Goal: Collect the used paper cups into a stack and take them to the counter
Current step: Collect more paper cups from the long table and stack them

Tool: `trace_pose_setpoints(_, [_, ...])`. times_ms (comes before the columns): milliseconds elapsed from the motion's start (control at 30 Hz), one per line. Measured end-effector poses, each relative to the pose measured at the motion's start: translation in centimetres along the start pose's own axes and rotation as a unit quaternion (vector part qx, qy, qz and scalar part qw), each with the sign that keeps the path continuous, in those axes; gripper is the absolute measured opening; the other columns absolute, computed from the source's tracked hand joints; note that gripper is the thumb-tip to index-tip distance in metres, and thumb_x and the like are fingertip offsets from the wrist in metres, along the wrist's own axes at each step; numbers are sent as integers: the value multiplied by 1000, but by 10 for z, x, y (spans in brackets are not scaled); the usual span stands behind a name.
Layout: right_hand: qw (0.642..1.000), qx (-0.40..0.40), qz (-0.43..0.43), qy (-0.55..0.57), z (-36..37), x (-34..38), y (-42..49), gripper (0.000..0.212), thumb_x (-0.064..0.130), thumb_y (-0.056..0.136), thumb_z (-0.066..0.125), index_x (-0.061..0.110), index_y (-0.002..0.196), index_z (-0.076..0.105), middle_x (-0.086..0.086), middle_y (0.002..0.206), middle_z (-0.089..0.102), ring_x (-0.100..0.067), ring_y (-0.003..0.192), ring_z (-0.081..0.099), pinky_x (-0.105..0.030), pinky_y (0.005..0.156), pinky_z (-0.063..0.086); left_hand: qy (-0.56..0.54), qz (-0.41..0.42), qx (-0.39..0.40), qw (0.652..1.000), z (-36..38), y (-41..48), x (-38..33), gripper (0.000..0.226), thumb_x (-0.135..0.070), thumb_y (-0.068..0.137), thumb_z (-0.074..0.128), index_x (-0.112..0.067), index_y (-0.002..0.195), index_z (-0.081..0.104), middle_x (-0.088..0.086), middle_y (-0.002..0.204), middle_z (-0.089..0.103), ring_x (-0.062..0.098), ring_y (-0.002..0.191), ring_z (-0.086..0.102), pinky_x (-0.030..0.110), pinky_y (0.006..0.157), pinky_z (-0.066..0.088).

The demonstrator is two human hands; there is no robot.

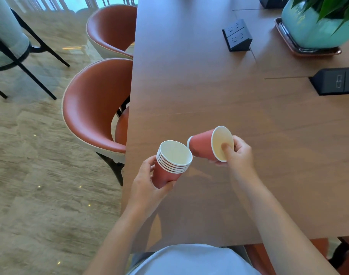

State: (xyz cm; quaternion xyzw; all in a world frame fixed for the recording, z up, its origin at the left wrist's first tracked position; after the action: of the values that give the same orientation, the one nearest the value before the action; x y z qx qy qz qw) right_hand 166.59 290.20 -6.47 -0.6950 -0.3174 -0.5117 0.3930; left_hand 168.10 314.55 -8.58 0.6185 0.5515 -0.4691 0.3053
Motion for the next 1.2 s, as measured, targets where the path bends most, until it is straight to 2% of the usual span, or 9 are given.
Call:
trace_pose_setpoints(100, [998,30,-31,36,5,27,-3,12,10,83,47,7,82,58,-10,79,59,-34,68,64,-27,48,51,21,10,-16,1000,-5,1,3,74,-14,63,80,-58,107,42,-30,109,55,-11,102,52,7,78,43])
trace_pose_setpoints(200, [996,65,-42,45,11,48,-8,10,6,87,49,0,87,58,-10,79,58,-23,67,61,-31,51,53,47,16,-30,998,-10,0,4,76,-16,63,80,-61,108,39,-28,113,54,-4,104,53,17,82,43])
trace_pose_setpoints(300, [988,145,-34,-24,22,60,-14,13,2,86,47,4,82,59,-7,71,57,-15,55,59,-33,48,53,53,24,-49,997,-14,-4,1,74,-20,63,81,-59,111,40,-26,114,55,1,103,55,22,81,45])
trace_pose_setpoints(400, [967,214,-42,-134,36,64,-19,17,0,81,45,8,75,59,-1,62,54,-12,43,56,-21,43,44,35,33,-62,997,-17,-13,-4,70,-21,63,80,-51,115,44,-17,115,59,7,104,57,25,83,47])
trace_pose_setpoints(567, [918,278,-82,-272,66,62,-26,18,6,77,45,17,66,54,2,57,55,-7,38,54,-13,40,37,65,42,-99,992,-25,-36,-9,70,-11,61,81,-46,113,47,-20,111,58,1,98,56,9,80,42])
trace_pose_setpoints(667, [898,315,-104,-290,88,62,-35,21,8,78,45,24,66,52,4,62,55,-4,38,54,-13,40,37,59,35,-116,991,-34,-51,-8,68,-11,62,81,-39,115,48,-19,111,57,3,98,57,9,80,42])
trace_pose_setpoints(867, [862,351,-170,-324,135,65,-69,12,11,80,44,9,76,56,2,61,49,-13,53,43,-16,45,33,51,7,-177,983,-66,-87,-1,72,-16,63,82,-53,110,43,-15,111,60,3,100,58,6,77,41])
trace_pose_setpoints(1067, [828,390,-222,-336,187,67,-131,22,17,86,42,1,83,57,-10,68,53,-14,58,39,-21,47,27,16,-12,-230,973,-111,-143,17,68,-37,58,72,-60,112,39,-41,116,49,-10,101,54,3,76,41])
trace_pose_setpoints(1200, [833,406,-235,-294,224,69,-190,21,24,91,45,20,102,62,1,93,59,-6,78,51,-17,68,40,-12,-26,-278,960,-151,-194,38,67,-36,58,74,-57,113,42,-37,113,53,-7,99,57,4,75,42])
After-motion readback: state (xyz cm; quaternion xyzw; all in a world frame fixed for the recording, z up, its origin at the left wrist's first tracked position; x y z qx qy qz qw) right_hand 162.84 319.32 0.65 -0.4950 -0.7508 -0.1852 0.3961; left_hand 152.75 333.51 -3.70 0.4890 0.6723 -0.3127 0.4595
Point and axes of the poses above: each hand's wrist, its own y-axis towards the middle knuckle, its own z-axis out of the palm, x = y × z, the point moved 5 cm from there along y, towards the middle knuckle
